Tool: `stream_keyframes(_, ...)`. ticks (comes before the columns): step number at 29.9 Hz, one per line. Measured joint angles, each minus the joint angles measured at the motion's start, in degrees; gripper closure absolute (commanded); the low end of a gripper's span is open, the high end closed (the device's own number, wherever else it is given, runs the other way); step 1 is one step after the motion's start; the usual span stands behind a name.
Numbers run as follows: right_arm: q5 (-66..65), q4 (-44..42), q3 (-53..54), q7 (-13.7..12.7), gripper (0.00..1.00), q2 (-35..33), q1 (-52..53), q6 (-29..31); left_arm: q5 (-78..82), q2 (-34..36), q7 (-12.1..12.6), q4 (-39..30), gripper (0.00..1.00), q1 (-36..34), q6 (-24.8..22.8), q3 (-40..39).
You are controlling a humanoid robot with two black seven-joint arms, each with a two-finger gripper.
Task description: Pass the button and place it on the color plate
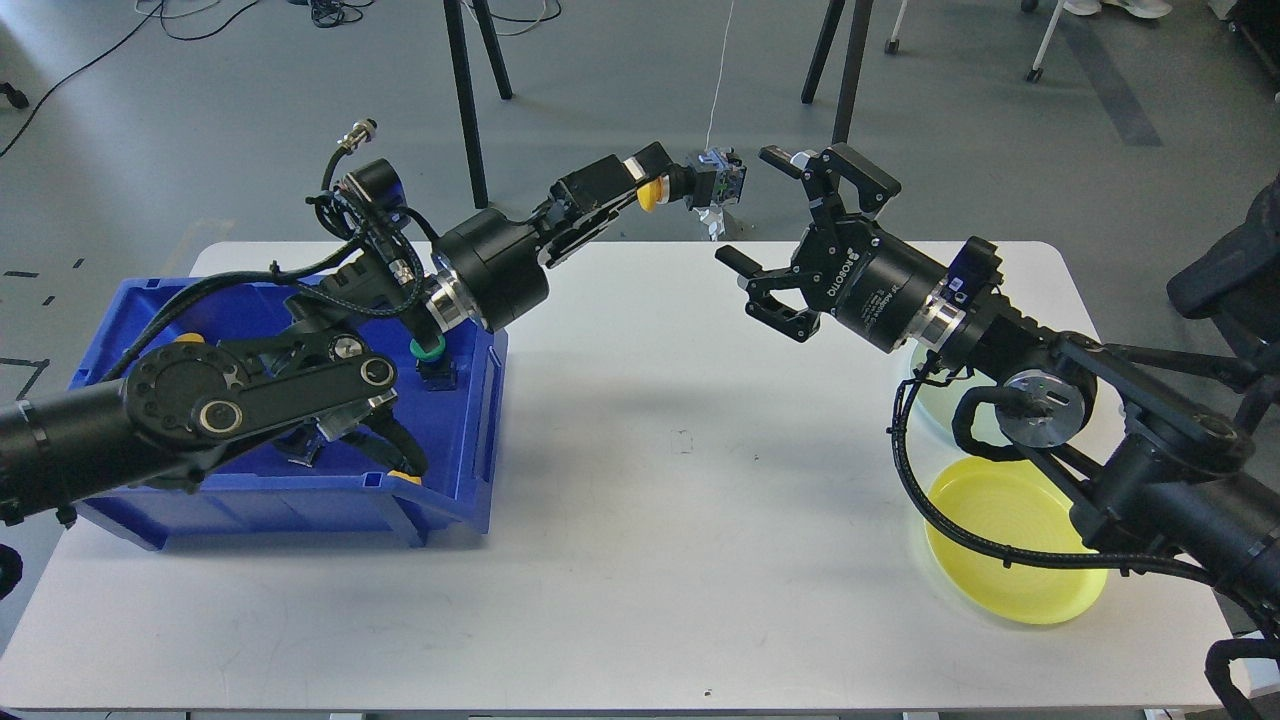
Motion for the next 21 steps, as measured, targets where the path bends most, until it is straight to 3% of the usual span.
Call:
stream_keyframes(10, -0.1, -0.6, -0.1, -0.2, 0.03, 0.9, 2.5, 0.0, 0.0, 0.0, 0.0, 0.0, 0.99, 0.0, 0.0, 0.0)
stream_keyframes(15, -0.2, -0.7, -0.5, -0.2, 0.08, 1.4, 3.5, 0.0, 0.0, 0.0, 0.0, 0.0, 0.98, 0.0, 0.0, 0.0)
stream_keyframes(17, -0.2, -0.7, -0.7, -0.2, 0.17, 1.5, 3.6, 0.0, 0.0, 0.0, 0.0, 0.0, 0.98, 0.0, 0.0, 0.0)
stream_keyframes(21, -0.2, -0.6, -0.8, -0.2, 0.49, 1.6, 3.7, 0.0, 0.0, -0.1, 0.0, 0.0, 0.98, 0.0, 0.0, 0.1)
